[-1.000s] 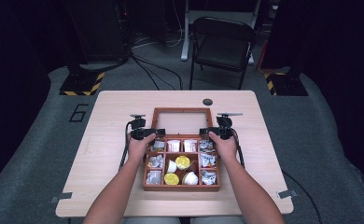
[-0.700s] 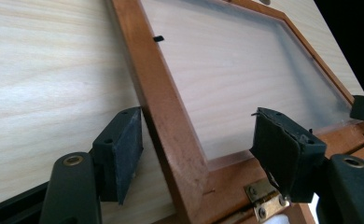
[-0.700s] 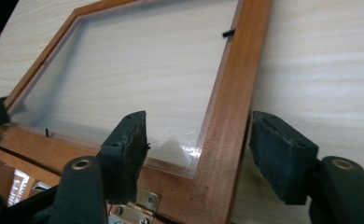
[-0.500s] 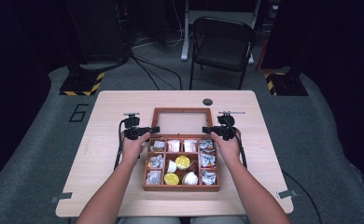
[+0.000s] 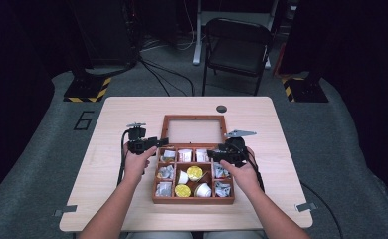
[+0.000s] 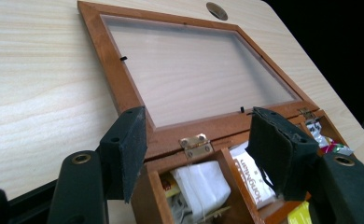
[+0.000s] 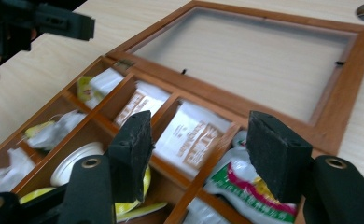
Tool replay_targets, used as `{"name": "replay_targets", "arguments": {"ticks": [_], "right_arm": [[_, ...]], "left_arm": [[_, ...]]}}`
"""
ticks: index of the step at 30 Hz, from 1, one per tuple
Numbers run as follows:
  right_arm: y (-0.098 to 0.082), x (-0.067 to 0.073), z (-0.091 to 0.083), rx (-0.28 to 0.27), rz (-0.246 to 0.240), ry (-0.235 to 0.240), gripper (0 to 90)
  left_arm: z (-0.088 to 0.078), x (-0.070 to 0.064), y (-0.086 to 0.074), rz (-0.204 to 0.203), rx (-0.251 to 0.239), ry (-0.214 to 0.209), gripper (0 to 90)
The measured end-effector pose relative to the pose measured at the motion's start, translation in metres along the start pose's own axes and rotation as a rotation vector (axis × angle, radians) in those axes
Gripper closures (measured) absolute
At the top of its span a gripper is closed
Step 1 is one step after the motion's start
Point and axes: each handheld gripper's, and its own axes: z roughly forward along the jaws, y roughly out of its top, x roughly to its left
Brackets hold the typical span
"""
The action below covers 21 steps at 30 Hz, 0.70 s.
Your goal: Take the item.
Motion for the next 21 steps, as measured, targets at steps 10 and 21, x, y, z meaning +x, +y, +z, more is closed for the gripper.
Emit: {"name": "replay_targets", "arguments": {"ticks": [10, 21], "right_arm": [[-0.025, 0.031, 0.000, 0.041, -0.096, 0.061, 40.1], [-0.037, 0.054, 0.015, 0.098, -0.179, 0.087, 41.9]], "left_arm": [[-0.007, -0.013, -0.008, 0.046, 0.000, -0.007, 37.8], [-0.015, -0.017, -0.013, 0.078, -0.008, -0.005, 37.8]]}}
